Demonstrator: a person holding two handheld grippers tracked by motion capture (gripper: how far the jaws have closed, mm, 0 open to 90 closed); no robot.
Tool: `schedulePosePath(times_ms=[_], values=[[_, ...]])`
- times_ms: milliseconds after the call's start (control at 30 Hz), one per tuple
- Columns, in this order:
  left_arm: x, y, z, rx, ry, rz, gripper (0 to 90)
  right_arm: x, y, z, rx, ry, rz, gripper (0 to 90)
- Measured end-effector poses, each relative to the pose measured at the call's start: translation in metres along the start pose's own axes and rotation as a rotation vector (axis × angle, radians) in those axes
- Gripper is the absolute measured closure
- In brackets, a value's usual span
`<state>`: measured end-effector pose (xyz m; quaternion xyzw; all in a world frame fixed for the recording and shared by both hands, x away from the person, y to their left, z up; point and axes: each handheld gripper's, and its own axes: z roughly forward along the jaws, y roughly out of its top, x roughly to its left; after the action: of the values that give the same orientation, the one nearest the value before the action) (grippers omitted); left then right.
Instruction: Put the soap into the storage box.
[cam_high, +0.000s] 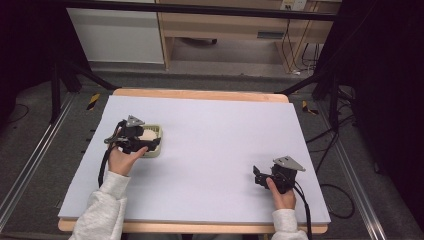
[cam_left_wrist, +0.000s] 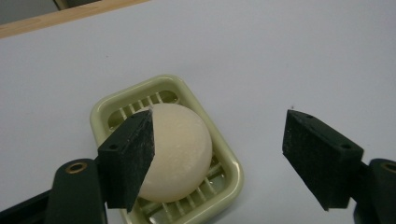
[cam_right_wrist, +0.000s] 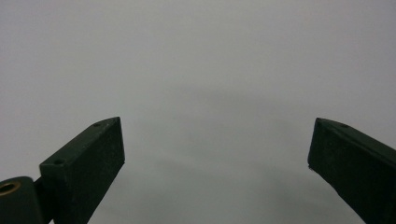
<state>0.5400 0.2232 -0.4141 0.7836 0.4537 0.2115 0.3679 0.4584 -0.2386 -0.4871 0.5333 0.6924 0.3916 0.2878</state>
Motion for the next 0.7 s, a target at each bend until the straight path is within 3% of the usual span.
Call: schedulePosePath(times_ms=[300, 700], values=[[-0.015, -0.013, -0.011, -0.035, -0.020, 0.020, 27.0, 0.000, 0.000, 0.000, -0.002, -0.002, -0.003, 4.1], [-0.023, -0.035, -0.022, -0.056, -0.027, 0.038, 26.5, 0.000, 0.000, 0.000, -0.002, 0.000, -0.004, 4.1]])
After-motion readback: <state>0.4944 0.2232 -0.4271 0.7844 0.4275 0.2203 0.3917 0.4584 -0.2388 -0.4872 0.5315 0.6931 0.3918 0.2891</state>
